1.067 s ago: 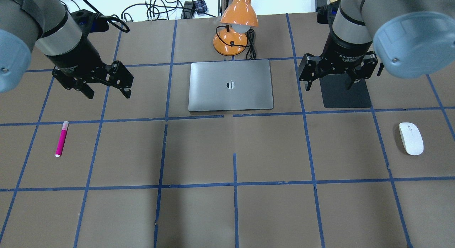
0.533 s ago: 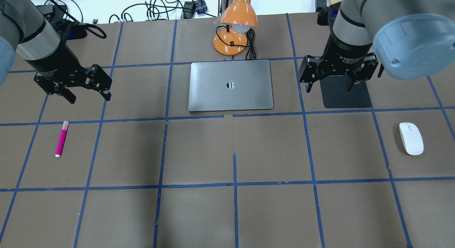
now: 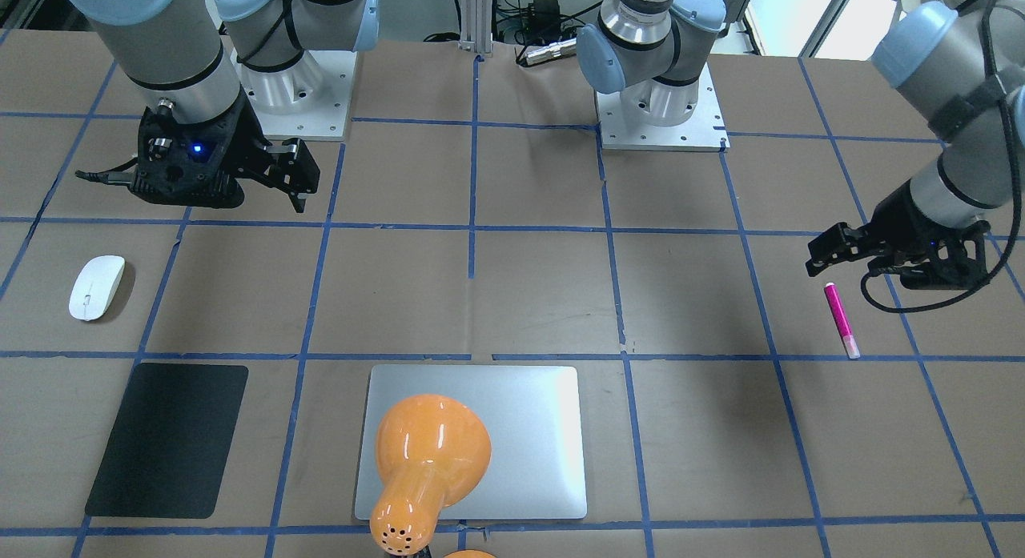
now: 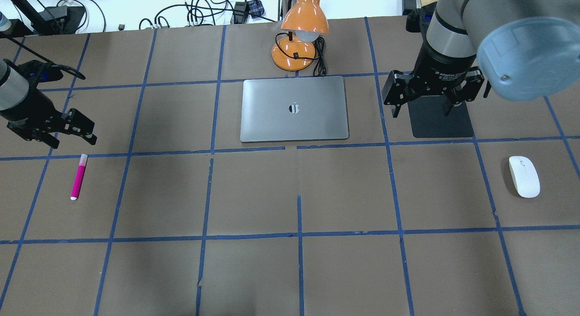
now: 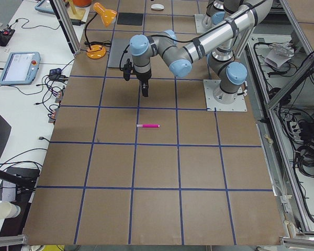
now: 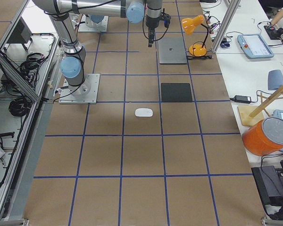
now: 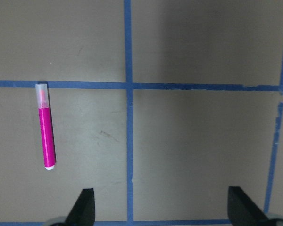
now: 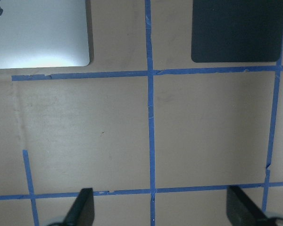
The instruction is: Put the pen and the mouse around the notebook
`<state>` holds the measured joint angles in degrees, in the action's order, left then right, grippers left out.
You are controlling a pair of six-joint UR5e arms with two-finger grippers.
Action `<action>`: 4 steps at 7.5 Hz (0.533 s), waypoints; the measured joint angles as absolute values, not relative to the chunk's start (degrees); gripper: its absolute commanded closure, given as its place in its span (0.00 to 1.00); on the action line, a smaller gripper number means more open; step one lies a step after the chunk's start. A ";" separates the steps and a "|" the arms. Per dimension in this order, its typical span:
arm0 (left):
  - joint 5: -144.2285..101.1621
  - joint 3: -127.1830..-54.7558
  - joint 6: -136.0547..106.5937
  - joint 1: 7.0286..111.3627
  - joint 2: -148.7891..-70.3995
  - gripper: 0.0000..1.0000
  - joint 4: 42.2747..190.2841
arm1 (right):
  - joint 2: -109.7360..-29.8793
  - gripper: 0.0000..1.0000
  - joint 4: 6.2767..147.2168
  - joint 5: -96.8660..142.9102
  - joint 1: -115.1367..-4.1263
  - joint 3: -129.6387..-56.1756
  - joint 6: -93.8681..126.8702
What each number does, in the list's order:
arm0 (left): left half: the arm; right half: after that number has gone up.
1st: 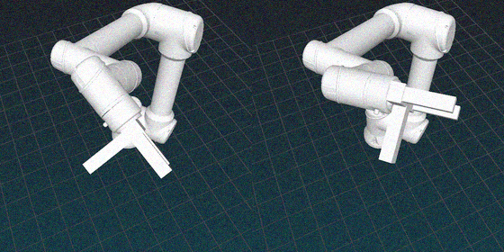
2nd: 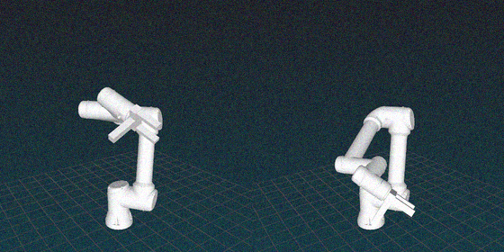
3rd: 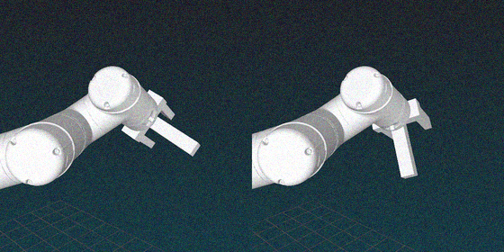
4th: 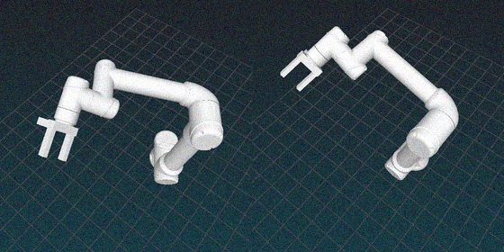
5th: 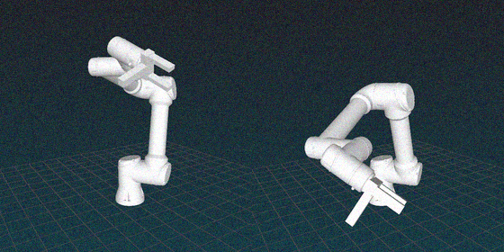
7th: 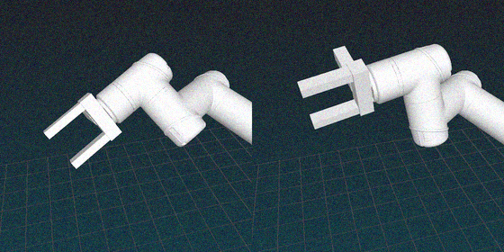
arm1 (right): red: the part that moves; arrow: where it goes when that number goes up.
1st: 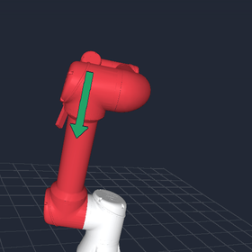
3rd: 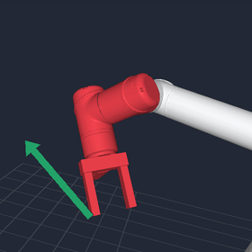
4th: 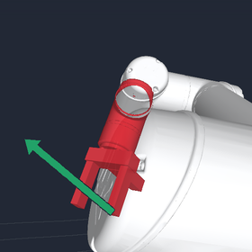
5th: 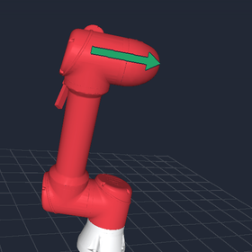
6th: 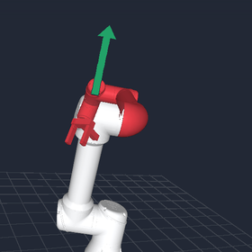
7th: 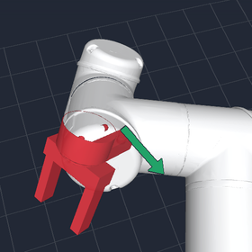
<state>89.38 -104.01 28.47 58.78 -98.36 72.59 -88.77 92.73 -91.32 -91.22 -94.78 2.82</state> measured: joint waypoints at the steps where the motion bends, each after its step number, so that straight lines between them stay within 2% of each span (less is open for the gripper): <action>1: 89.69 -104.43 30.00 56.76 -100.29 0.00 70.56 | -88.77 0.00 92.68 -91.33 -90.90 -94.79 2.60; 4: 92.02 -105.72 33.73 54.47 -105.59 0.00 62.70 | -88.63 0.00 92.50 -91.36 -89.46 -94.85 0.97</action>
<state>92.02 -105.72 33.73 54.47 -105.59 62.70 -88.63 92.50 -91.36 -89.46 -94.85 0.97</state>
